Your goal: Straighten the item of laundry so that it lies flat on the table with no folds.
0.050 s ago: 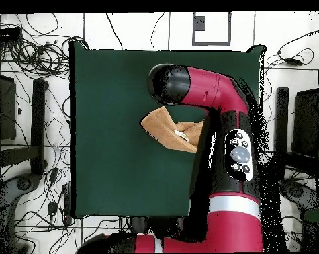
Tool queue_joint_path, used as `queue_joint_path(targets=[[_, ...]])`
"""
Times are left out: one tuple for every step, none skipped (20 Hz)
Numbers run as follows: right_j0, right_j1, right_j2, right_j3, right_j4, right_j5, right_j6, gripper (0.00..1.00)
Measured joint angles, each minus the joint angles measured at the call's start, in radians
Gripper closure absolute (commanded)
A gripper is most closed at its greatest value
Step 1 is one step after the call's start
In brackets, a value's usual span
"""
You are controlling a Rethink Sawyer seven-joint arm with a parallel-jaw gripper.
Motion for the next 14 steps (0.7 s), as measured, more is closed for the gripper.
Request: queue_joint_path(targets=[[0.000, 0.002, 0.000, 0.002, 0.000, -0.003, 0.000, 0.00], [0.000, 0.006, 0.000, 0.005, -0.001, -0.009, 0.000, 0.00], [0.000, 0.008, 0.000, 0.008, -0.001, -0.015, 0.000, 0.00], [0.000, 0.011, 0.000, 0.013, -0.001, -0.022, 0.000, 0.00], [0.000, 0.017, 0.000, 0.020, -0.001, -0.033, 0.000, 0.00], [0.000, 0.019, 0.000, 0.021, -0.001, -0.035, 0.000, 0.00], [0.000, 0.023, 0.000, 0.024, -0.001, -0.039, 0.000, 0.00], [0.000, 0.026, 0.000, 0.027, -0.002, -0.042, 0.000, 0.00], [0.000, 0.027, 0.000, 0.029, -0.002, -0.044, 0.000, 0.00], [0.000, 0.029, 0.000, 0.030, -0.002, -0.045, 0.000, 0.00], [0.000, 0.031, 0.000, 0.031, -0.002, -0.046, 0.000, 0.00], [0.000, 0.033, 0.000, 0.032, -0.002, -0.046, 0.000, 0.00], [0.000, 0.034, 0.000, 0.033, -0.003, -0.046, 0.000, 0.00], [0.000, 0.035, 0.000, 0.033, -0.003, -0.046, 0.000, 0.00]])
